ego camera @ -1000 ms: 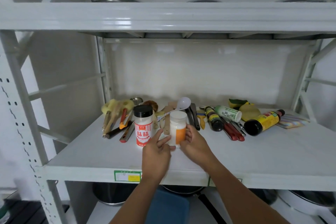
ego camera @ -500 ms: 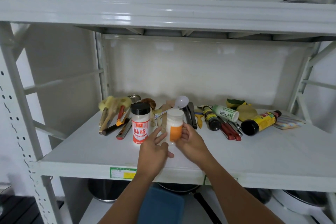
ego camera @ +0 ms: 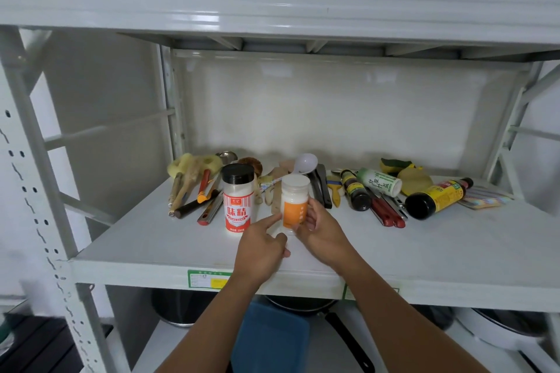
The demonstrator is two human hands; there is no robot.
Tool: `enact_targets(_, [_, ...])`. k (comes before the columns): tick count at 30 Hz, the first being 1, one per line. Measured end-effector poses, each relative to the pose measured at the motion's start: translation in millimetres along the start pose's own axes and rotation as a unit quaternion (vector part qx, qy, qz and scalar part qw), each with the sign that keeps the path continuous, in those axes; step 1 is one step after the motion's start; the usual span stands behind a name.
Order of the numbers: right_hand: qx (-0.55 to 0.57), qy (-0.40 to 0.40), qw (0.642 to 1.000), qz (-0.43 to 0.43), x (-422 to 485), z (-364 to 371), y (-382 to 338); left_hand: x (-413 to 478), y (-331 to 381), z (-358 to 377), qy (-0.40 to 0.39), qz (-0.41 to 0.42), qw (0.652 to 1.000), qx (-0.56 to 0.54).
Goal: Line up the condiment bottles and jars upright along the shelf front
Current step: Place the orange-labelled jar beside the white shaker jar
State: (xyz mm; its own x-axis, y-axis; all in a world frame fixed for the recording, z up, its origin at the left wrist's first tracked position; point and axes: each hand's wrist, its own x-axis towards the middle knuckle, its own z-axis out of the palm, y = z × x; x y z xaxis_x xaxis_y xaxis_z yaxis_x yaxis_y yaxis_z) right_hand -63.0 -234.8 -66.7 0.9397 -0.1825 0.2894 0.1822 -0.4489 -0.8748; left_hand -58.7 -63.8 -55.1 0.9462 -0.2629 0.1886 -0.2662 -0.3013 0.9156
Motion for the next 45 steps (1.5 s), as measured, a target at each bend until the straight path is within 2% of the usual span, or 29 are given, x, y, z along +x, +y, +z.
enact_targets(7, [-0.012,0.006,1.0,0.014,-0.9,0.5,-2.0,1.3,-1.8,1.0,0.01,0.028,0.999,0.027])
enact_targets(15, [-0.062,-0.005,0.998,0.004,-4.2,3.7,-7.1,-1.0,-1.4,0.0,0.07,0.06,0.995,0.029])
enact_targets(25, [-0.097,0.005,0.995,0.001,-4.4,5.2,-5.9,0.7,-3.9,0.6,0.037,0.05,0.997,0.043])
enact_targets(45, [-0.032,0.028,0.999,0.015,-8.2,5.0,-9.9,0.2,-6.5,3.4,0.017,0.067,0.991,0.111])
